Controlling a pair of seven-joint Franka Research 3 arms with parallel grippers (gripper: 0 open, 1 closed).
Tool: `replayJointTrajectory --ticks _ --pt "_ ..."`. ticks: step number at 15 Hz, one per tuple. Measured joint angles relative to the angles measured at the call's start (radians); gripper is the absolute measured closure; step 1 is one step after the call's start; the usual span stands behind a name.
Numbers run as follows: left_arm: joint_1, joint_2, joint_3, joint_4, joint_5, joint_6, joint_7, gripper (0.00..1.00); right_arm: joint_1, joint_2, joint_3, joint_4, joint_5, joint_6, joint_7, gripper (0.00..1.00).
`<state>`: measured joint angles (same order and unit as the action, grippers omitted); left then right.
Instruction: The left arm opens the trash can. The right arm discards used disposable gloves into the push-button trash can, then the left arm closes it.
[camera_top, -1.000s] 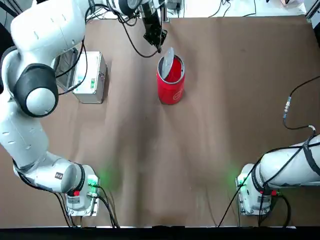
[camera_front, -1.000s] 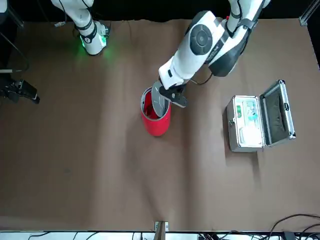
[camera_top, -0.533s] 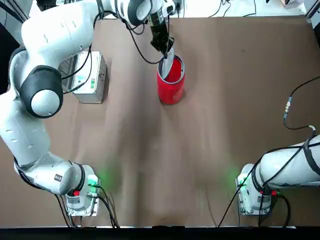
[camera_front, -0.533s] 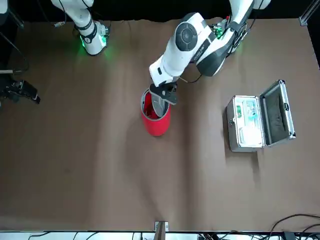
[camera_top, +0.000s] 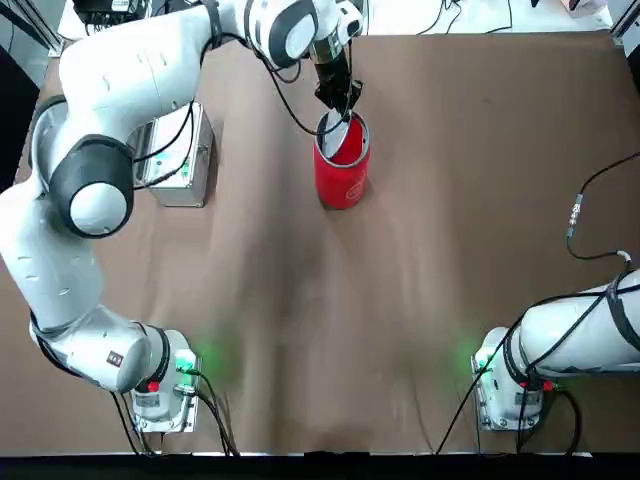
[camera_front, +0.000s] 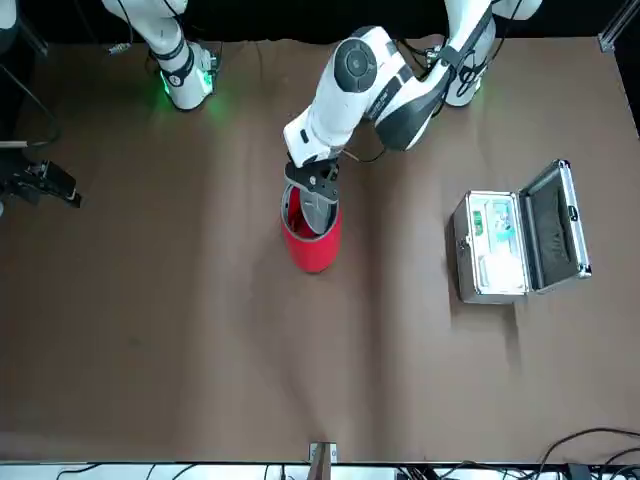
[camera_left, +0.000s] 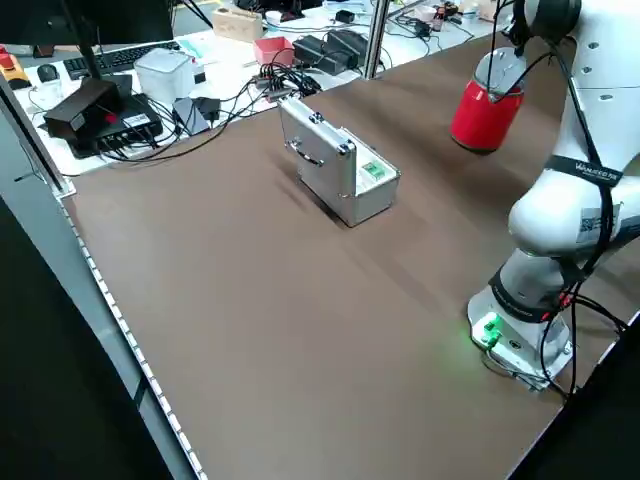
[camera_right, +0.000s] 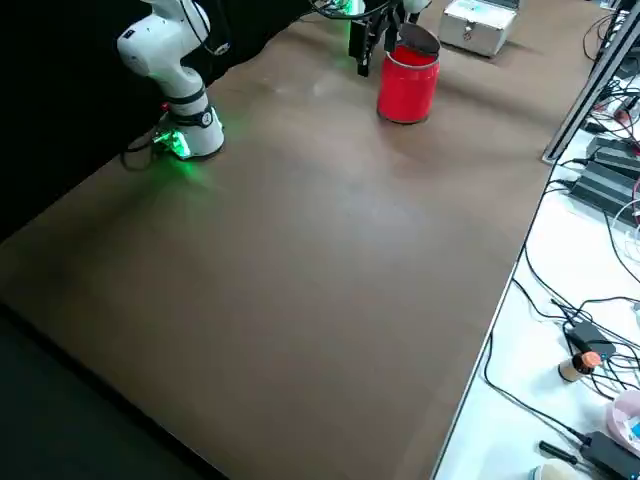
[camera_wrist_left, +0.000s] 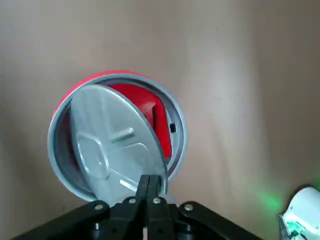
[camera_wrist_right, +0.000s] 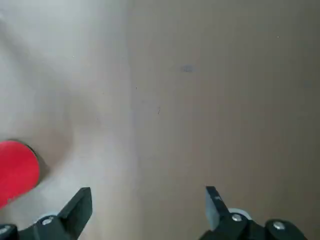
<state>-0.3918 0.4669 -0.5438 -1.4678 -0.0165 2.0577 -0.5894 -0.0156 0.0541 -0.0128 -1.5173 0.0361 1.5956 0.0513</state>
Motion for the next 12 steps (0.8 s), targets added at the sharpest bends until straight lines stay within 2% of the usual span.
replayJointTrajectory --ticks 12 --pt "-0.049 0.081 0.001 0.0 0.104 0.089 -0.077 0.99 0.0 0.0 0.002 -0.001 0.0 0.0 0.0 0.0"
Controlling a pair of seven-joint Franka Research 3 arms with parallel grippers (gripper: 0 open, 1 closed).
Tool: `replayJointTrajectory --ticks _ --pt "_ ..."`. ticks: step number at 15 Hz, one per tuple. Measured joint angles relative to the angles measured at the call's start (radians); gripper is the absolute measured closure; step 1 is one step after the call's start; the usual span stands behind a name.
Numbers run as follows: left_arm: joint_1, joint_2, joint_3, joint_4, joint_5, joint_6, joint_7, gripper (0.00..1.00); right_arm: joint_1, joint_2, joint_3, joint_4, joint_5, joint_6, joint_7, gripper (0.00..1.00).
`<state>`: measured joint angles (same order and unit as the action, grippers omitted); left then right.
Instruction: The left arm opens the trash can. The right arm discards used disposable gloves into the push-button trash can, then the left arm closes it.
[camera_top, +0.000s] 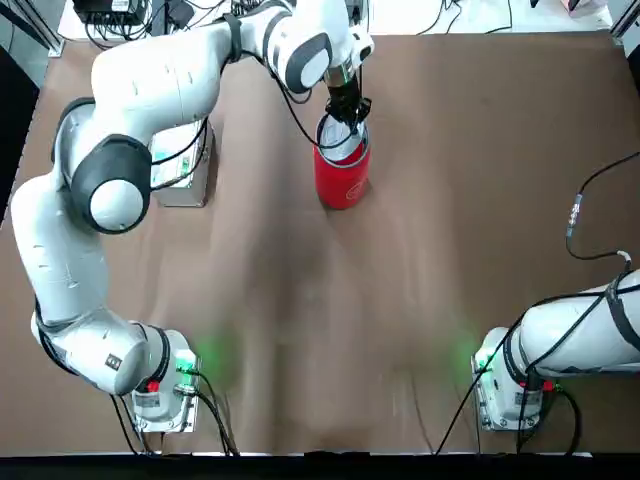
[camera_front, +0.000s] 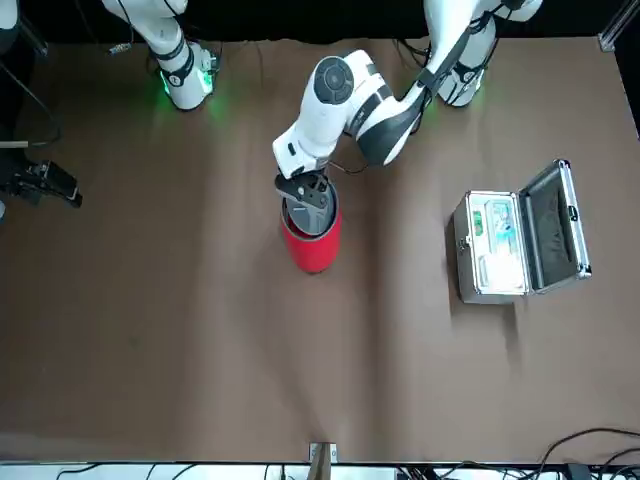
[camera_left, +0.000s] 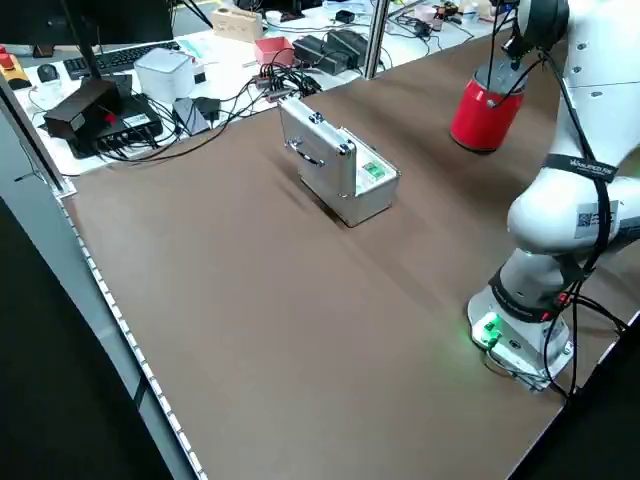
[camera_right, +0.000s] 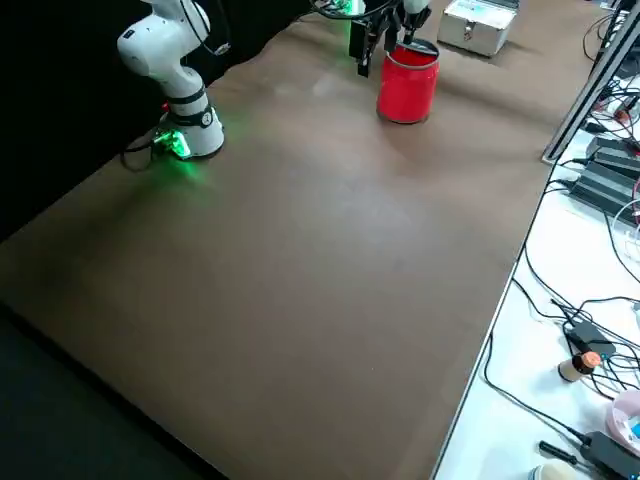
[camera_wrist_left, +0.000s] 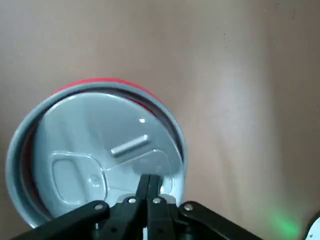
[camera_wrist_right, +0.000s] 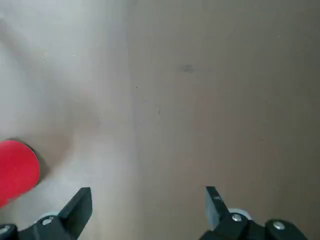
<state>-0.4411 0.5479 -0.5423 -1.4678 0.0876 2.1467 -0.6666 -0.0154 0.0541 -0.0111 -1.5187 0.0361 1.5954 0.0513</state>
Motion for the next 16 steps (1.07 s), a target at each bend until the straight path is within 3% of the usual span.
replayJointTrajectory --ticks 7,16 --pt "-0.034 0.031 0.0 0.0 0.087 0.009 -0.074 0.99 0.001 0.0 0.001 0.0 0.0 0.0 0.0 0.0" --pt "-0.052 0.053 0.01 0.003 0.107 0.022 -0.079 0.99 0.001 0.0 0.002 -0.005 0.0 -0.002 0.0 0.01"
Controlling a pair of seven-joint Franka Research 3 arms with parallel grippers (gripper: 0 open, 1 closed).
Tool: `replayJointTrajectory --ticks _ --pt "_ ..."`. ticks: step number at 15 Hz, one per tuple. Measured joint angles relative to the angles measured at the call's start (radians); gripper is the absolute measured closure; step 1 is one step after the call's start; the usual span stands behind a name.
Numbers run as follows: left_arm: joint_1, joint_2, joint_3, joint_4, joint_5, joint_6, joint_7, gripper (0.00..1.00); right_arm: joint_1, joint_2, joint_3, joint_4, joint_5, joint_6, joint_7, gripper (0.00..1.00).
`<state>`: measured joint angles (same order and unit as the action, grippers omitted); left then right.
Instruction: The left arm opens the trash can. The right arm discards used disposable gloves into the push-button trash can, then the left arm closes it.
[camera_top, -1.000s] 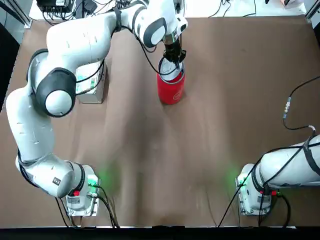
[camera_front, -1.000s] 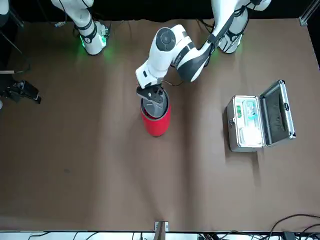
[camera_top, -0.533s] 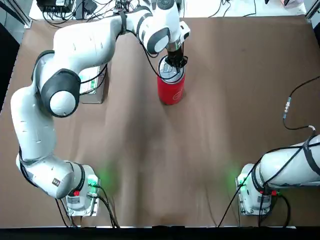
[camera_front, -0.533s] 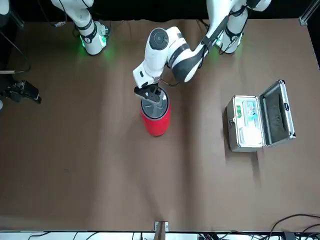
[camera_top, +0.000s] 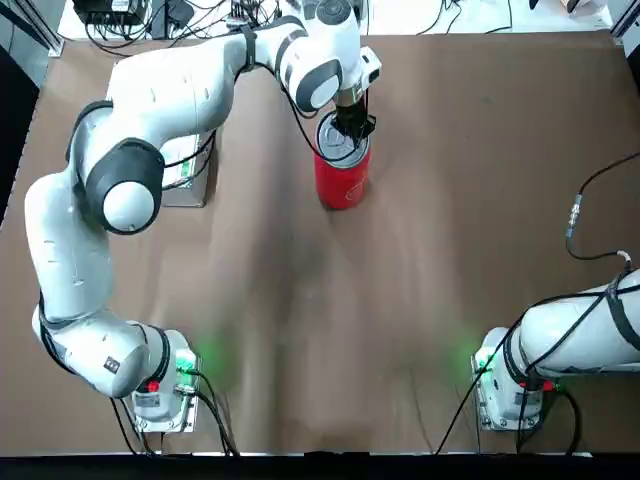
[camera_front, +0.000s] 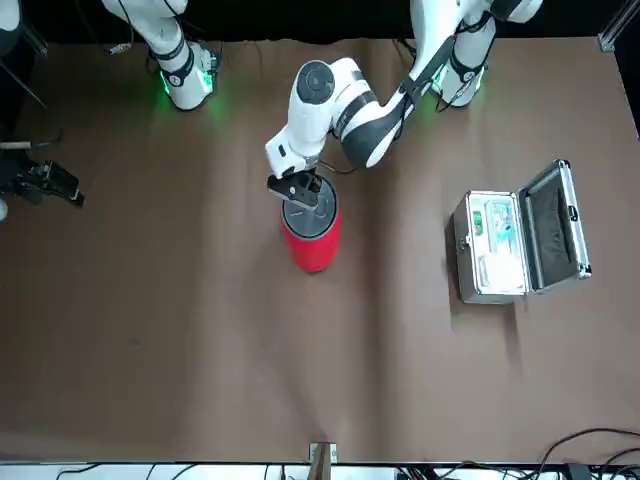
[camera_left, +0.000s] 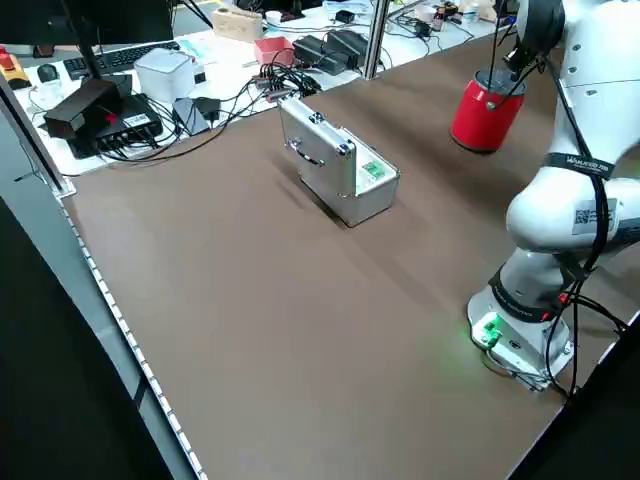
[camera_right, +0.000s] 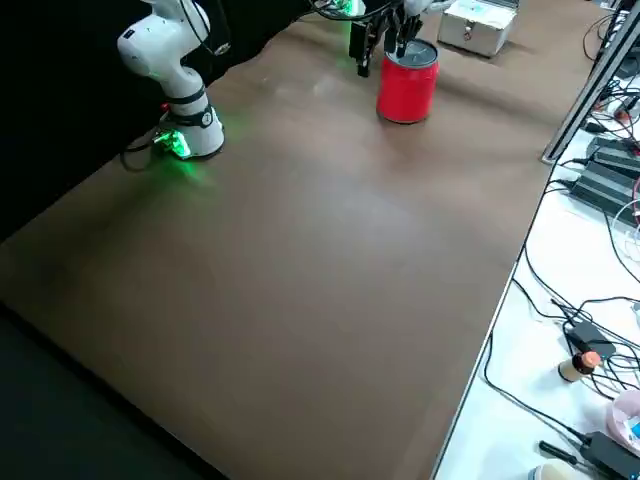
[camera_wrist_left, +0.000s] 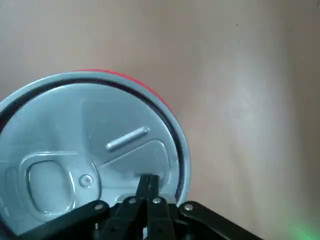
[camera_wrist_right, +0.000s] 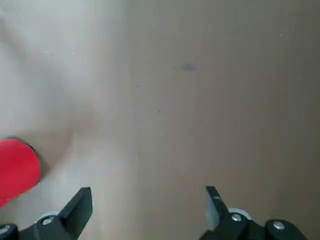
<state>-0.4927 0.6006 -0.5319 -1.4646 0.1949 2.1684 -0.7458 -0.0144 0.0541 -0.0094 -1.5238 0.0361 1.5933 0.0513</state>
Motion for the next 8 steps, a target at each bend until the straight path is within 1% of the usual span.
replayJointTrajectory --ticks 8 --pt "-0.018 0.003 0.012 0.002 0.024 0.001 -0.007 0.99 0.0 0.0 0.001 -0.005 0.0 -0.001 0.0 0.01"
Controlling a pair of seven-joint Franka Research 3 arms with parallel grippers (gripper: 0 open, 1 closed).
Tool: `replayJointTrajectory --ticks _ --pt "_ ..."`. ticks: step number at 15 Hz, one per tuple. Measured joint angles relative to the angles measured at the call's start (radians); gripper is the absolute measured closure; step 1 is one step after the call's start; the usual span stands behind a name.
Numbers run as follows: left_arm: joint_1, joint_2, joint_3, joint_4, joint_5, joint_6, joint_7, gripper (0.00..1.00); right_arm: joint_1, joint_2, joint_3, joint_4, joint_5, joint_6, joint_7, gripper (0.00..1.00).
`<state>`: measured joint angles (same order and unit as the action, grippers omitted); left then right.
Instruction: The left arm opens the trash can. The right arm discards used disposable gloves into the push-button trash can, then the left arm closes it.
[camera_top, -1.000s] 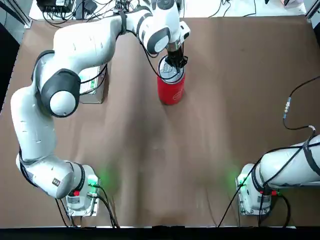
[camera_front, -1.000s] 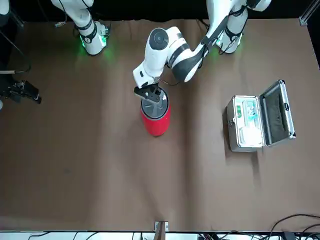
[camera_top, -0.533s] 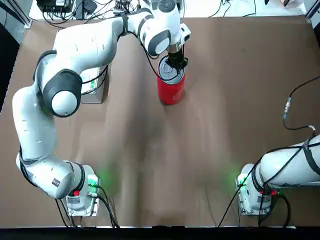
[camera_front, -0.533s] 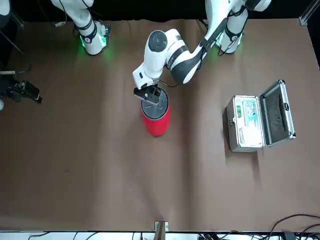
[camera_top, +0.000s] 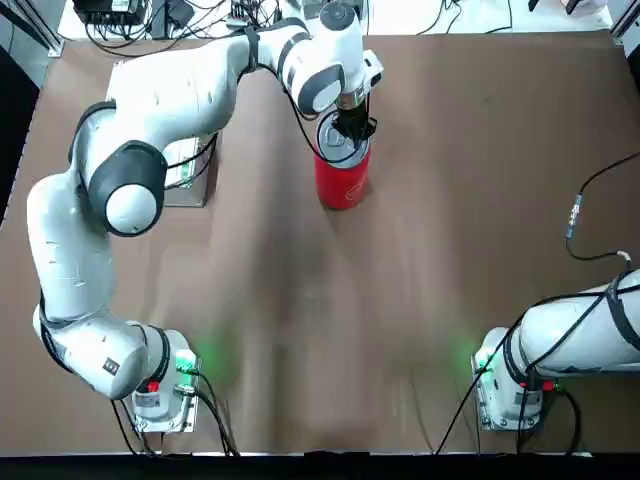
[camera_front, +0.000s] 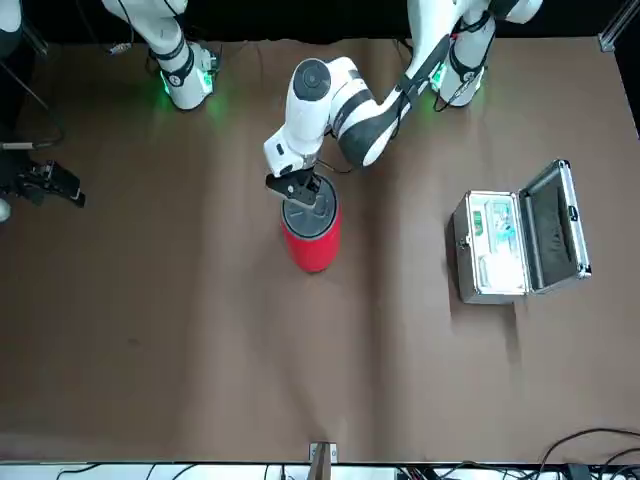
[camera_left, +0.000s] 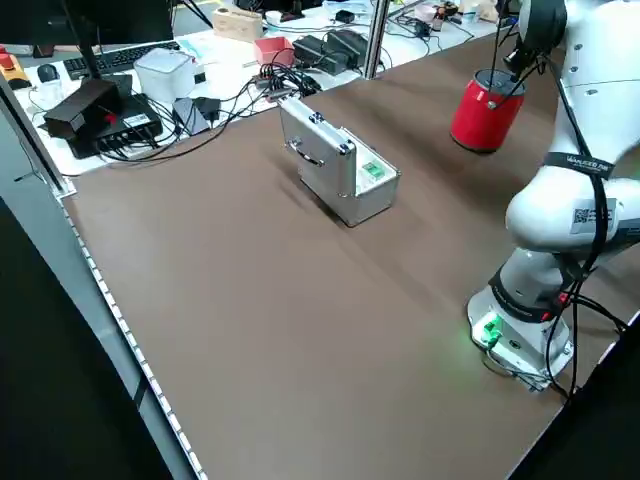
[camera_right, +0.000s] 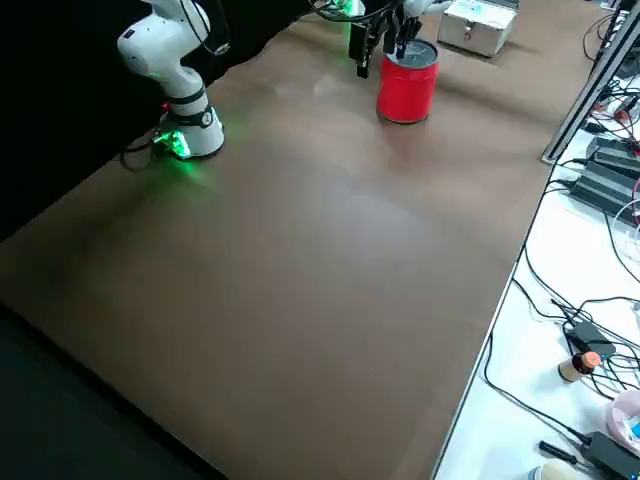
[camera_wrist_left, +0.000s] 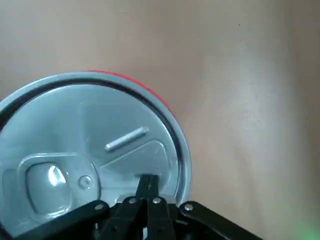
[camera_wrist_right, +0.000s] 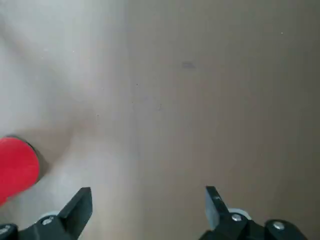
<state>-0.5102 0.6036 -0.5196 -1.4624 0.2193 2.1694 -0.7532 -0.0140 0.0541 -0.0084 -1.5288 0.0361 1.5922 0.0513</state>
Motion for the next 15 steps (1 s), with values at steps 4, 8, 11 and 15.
replayJointTrajectory --ticks 4,8,11,15 --pt "0.0 0.001 0.0 0.0 0.002 0.0 0.0 0.99 0.0 0.0 0.0 -0.002 0.0 0.0 0.0 0.01" --pt "-0.004 0.001 0.0 0.0 0.012 0.0 -0.002 0.99 0.0 0.0 0.0 -0.004 0.0 0.0 0.0 0.01" --pt "-0.006 0.001 0.002 0.001 0.015 0.0 -0.004 0.99 0.0 0.0 0.0 -0.004 0.0 0.0 0.0 0.0" --pt "-0.009 0.002 0.002 0.001 0.03 0.0 -0.011 0.99 0.0 0.0 0.001 -0.005 0.0 0.0 0.0 0.0"
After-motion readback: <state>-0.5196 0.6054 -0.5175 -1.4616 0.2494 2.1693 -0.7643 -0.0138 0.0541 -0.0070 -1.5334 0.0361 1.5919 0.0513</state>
